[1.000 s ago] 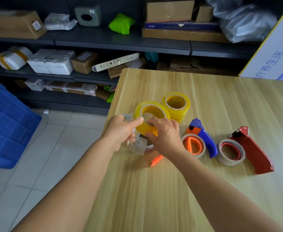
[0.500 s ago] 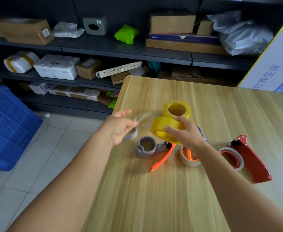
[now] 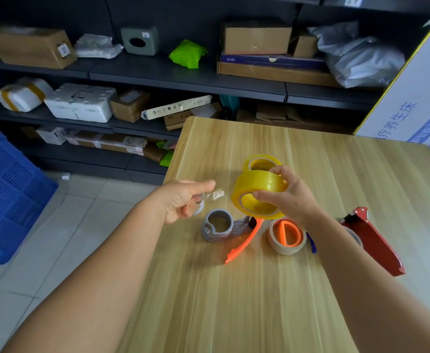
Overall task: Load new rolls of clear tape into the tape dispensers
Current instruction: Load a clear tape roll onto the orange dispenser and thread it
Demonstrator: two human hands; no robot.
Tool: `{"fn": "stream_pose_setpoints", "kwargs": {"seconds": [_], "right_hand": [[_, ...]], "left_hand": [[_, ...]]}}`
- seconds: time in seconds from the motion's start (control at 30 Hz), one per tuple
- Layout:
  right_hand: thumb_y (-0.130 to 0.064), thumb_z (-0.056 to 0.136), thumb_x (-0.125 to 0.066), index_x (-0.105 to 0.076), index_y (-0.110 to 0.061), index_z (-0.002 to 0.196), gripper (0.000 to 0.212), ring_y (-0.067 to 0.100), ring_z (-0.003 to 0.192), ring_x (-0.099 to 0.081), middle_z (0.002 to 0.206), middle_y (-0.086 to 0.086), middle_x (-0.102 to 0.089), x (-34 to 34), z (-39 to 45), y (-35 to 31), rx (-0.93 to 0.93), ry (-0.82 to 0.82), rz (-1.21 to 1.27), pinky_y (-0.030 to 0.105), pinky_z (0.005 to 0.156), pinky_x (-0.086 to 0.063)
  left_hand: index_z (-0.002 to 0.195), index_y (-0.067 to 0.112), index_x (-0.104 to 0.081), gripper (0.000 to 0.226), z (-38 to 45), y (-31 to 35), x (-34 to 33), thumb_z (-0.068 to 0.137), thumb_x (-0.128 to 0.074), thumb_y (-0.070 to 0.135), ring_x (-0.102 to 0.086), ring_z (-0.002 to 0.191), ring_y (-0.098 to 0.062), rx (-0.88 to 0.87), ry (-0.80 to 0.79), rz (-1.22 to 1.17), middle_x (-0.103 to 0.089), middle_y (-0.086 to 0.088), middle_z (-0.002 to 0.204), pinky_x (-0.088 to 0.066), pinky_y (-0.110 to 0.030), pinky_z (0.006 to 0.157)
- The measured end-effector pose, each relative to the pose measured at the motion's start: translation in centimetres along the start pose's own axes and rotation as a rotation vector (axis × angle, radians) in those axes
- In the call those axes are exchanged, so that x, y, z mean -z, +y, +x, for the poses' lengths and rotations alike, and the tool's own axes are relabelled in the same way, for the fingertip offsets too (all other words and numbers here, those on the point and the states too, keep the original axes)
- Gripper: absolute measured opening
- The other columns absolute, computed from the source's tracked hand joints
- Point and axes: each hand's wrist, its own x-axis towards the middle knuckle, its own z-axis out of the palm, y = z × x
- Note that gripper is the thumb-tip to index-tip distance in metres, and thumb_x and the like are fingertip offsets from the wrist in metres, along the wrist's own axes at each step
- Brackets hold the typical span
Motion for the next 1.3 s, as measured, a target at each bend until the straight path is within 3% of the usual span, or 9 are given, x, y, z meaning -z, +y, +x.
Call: {"fn": "stream_pose_setpoints", "kwargs": {"seconds": [0.17, 0.37, 0.6, 0.77, 0.87, 1.0, 1.13, 1.23, 1.3], "right_hand": [[-0.026, 0.074, -0.081, -0.050, -0.033, 0.113, 0.050, 0.009, 0.080, -0.057, 0.094, -0.011, -0.053, 0.3, 0.2, 0.0, -0.002, 0.026, 0.117, 0.024, 0.060, -0.049], [-0.033, 0.074, -0.080, -0.060, -0.023, 0.115, 0.046, 0.019, 0.090, -0.066, 0.103, 0.003, -0.066, 0.3, 0.6, 0.5, -0.017, 0.037, 0.159, 0.031, 0.071, -0.057], [-0.042, 0.071, -0.078, -0.074, -0.025, 0.084, 0.021, 0.029, 0.091, -0.069, 0.095, 0.012, -0.072, 0.2, 0.5, 1.0, -0.070, 0.014, 0.229, 0.048, 0.087, -0.055], [-0.044, 0.082, -0.070, -0.069, -0.021, 0.079, 0.024, 0.004, 0.062, -0.057, 0.066, -0.011, -0.062, -1.3, 0.7, 1.3, -0.129, 0.019, 0.217, 0.017, 0.056, -0.044], [-0.053, 0.083, -0.065, -0.063, -0.014, 0.077, 0.039, 0.011, 0.061, -0.049, 0.067, -0.003, -0.054, -2.8, 1.1, 1.4, -0.160, 0.008, 0.152, 0.020, 0.057, -0.037], [-0.059, 0.081, -0.062, -0.060, -0.018, 0.098, 0.045, 0.017, 0.075, -0.058, 0.079, 0.000, -0.065, -5.1, 1.8, 1.6, -0.112, -0.012, 0.003, 0.028, 0.068, -0.045], [-0.061, 0.085, -0.055, -0.056, -0.020, 0.120, 0.054, 0.022, 0.099, -0.061, 0.101, 0.001, -0.065, -6.6, 2.2, 2.2, -0.138, -0.002, -0.178, 0.037, 0.087, -0.050], [-0.063, 0.088, -0.048, -0.054, -0.017, 0.129, 0.061, 0.025, 0.106, -0.061, 0.113, 0.005, -0.065, -7.1, 2.7, 2.9, -0.147, -0.018, -0.310, 0.037, 0.087, -0.050], [-0.062, 0.090, -0.045, -0.051, -0.018, 0.133, 0.062, 0.027, 0.108, -0.060, 0.118, 0.006, -0.064, -7.4, 3.1, 3.2, -0.149, -0.028, -0.395, 0.036, 0.084, -0.048]], "left_hand": [[0.111, 0.006, -0.057, 0.035, 0.0, -0.3, -0.4, 0.079, -0.065, -0.007, -0.054, 0.067, -0.014, 0.003, 0.004, 0.267, -0.063, -0.012, 0.094, -0.041, -0.020, 0.047], [0.105, 0.011, -0.062, 0.026, 0.4, -0.4, -1.3, 0.089, -0.050, -0.005, -0.064, 0.091, -0.013, -0.010, 0.119, 0.331, -0.072, -0.003, 0.090, -0.050, -0.030, 0.085], [0.101, 0.012, -0.063, 0.020, 0.5, -0.9, -0.7, 0.093, -0.045, 0.014, -0.046, 0.058, -0.017, -0.100, 0.183, 0.231, -0.053, -0.003, 0.070, -0.048, -0.031, 0.070], [0.107, 0.014, -0.058, 0.037, 0.5, -1.1, -0.2, 0.085, -0.062, 0.044, -0.047, 0.067, -0.016, -0.078, 0.148, 0.362, -0.057, -0.002, 0.091, -0.043, -0.029, 0.067], [0.110, 0.015, -0.054, 0.054, 0.4, -1.6, 0.0, 0.074, -0.075, 0.049, -0.051, 0.080, -0.015, -0.043, 0.077, 0.364, -0.057, -0.001, 0.103, -0.049, -0.029, 0.077], [0.119, 0.013, -0.048, 0.065, 1.0, -3.1, -0.3, 0.070, -0.081, 0.040, -0.057, 0.091, -0.017, -0.022, 0.067, 0.312, -0.058, -0.004, 0.106, -0.054, -0.033, 0.086], [0.115, 0.013, -0.049, 0.063, 1.8, -4.3, -0.1, 0.072, -0.077, 0.048, -0.056, 0.075, -0.014, -0.016, 0.163, 0.376, -0.058, 0.000, 0.091, -0.050, -0.025, 0.064], [0.107, 0.013, -0.056, 0.068, 2.3, -4.7, 0.4, 0.067, -0.072, 0.064, -0.053, 0.065, -0.017, 0.005, 0.223, 0.521, -0.057, -0.004, 0.082, -0.044, -0.028, 0.059], [0.108, 0.011, -0.060, 0.075, 2.9, -5.0, 0.7, 0.062, -0.071, 0.069, -0.062, 0.079, -0.023, 0.017, 0.251, 0.583, -0.064, -0.010, 0.094, -0.048, -0.031, 0.067]]}}
